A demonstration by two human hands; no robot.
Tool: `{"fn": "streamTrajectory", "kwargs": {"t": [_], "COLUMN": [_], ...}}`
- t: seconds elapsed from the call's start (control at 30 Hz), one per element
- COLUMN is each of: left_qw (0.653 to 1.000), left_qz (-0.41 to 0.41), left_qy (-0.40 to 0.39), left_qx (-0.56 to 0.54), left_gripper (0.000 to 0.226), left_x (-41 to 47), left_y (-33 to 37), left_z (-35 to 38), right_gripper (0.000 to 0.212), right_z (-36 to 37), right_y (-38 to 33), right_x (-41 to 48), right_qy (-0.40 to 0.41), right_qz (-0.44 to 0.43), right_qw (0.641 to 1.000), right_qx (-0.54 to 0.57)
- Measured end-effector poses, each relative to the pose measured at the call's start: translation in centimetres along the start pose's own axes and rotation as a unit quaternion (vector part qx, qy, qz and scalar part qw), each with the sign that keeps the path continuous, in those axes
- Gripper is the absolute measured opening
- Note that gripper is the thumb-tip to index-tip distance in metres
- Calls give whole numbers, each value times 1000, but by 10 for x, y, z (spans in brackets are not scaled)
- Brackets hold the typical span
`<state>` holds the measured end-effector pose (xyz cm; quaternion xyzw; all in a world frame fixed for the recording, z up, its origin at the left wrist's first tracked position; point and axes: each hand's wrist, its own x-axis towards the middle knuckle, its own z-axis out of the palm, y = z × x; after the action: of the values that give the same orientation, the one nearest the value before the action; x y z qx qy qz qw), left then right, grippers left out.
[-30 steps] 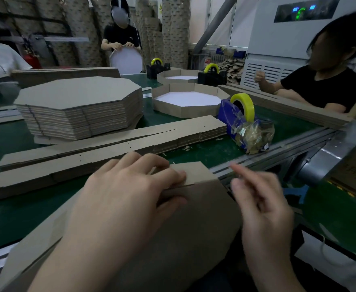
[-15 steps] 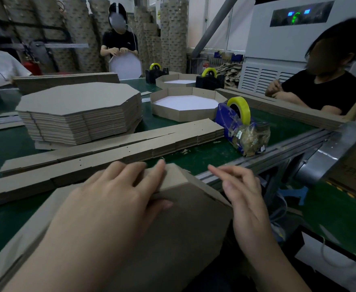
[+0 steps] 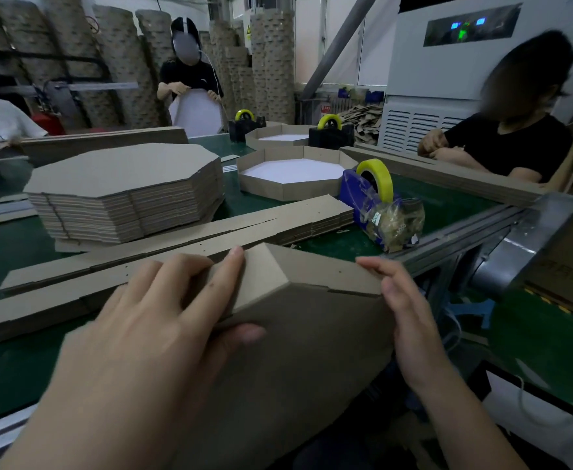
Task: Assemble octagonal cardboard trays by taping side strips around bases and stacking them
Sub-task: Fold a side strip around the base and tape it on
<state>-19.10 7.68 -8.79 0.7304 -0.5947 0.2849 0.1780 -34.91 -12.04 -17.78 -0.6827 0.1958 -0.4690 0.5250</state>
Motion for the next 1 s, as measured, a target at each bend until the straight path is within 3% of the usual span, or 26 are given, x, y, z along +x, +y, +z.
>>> {"fn": "streamTrajectory", "kwargs": {"t": [0.23, 0.37, 0.47, 0.73, 1.0], "left_qw": [995, 988, 987, 985, 989], "left_qz": [-32, 5, 62, 81, 68], "left_qy": [-85, -89, -109, -132, -103], "left_qx": [-43, -123, -104, -76, -80], "left_gripper": [82, 65, 47, 39, 37], "left_x": [-16, -3, 18, 32, 32], "left_y": [-5, -6, 3, 14, 11], "left_z": [25, 19, 13, 22, 27], "right_gripper": [36, 45, 43, 30, 30], "right_z": [-4, 6, 12, 0, 6], "right_y": [-3, -5, -10, -21, -22], "right_x": [4, 3, 1, 22, 25], "right_qy": [-47, -54, -69, -87, -97], "right_qz": [-37, -62, -67, 83, 88], "right_qw": [995, 989, 986, 992, 991], "right_qx": [-76, -123, -139, -26, 10]}}
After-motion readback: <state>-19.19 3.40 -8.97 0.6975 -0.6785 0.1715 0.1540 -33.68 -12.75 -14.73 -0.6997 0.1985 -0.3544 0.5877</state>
